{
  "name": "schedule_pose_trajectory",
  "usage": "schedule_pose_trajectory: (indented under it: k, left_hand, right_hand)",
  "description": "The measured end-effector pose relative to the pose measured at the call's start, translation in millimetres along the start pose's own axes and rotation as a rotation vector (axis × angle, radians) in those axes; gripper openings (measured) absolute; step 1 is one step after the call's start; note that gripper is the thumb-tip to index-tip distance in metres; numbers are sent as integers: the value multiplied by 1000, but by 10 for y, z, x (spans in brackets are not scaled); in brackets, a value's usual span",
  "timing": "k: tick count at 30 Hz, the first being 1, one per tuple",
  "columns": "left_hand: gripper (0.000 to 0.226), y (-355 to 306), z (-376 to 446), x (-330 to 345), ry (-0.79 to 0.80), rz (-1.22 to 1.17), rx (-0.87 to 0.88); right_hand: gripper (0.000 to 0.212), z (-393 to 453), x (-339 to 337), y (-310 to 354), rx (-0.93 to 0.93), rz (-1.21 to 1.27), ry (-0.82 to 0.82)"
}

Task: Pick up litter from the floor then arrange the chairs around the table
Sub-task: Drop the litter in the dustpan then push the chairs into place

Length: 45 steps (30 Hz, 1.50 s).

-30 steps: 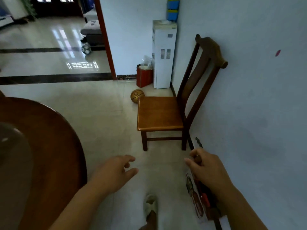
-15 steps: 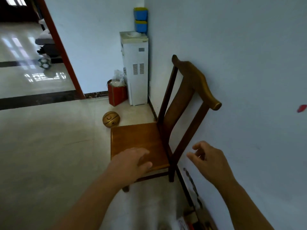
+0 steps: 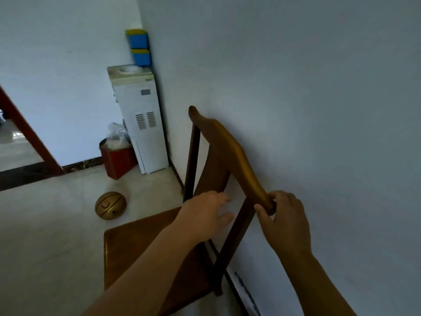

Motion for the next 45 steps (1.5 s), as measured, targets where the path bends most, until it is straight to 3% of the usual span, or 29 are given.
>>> schedule_pose_trajectory:
  k: [8,14,17,21,28,32,35,38,45]
  left_hand:
    - [64,-121,754,307,-4,-98,16]
    - [106,-182,905,535,-54,-163,-233]
    - [118,-172,946,593,-65,-332,-379]
    - [113,-220,936,600,-34,-491,-412]
    - [115,-226,684,548,32,-486,-382]
    - [117,-215,430,534,49,-483,-365]
    - [120,-178,172,505,81,-477,-337]
    - [123,-132,-115,461,109,-480,-323]
    - [117,-80,-663,374,97,-484,-367]
  right_hand:
    - [29,29,91,-154,137,101,47]
    - [33,11,73,-136,162,96,27]
    - [35,23,66,-125,156,99,17]
    - [42,-26,32,-103,149,108,52]
    - [54,-206,-96,-120,153,167,171]
    - [58,-276,-225,-156,221,205,82]
    - [44,-268,-267,-163,209,195,17]
    - [33,-214,-176,-116,125,181,52]
    - [56,-210,147,124,-182,254,303]
Point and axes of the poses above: each hand's wrist, its own z-axis towards the middle knuckle, its own x-axis out of the palm, y = z × x, the point moved 4 cm from there along z, towards the middle knuckle, and after that the axes turned 13 degrees about -y, right-handed, at the moved point
